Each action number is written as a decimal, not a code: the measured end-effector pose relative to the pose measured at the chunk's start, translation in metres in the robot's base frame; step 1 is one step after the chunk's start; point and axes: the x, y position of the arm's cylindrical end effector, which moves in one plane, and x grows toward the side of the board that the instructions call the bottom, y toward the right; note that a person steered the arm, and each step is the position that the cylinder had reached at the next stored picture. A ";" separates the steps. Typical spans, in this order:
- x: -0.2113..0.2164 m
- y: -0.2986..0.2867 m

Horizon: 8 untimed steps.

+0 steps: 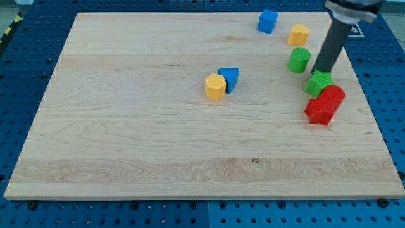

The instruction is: Move the green circle to the red star

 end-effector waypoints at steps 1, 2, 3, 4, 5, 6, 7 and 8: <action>0.005 0.000; 0.005 0.000; 0.005 0.003; -0.016 0.023; -0.048 0.030; -0.091 -0.014; -0.109 -0.053; -0.101 -0.054</action>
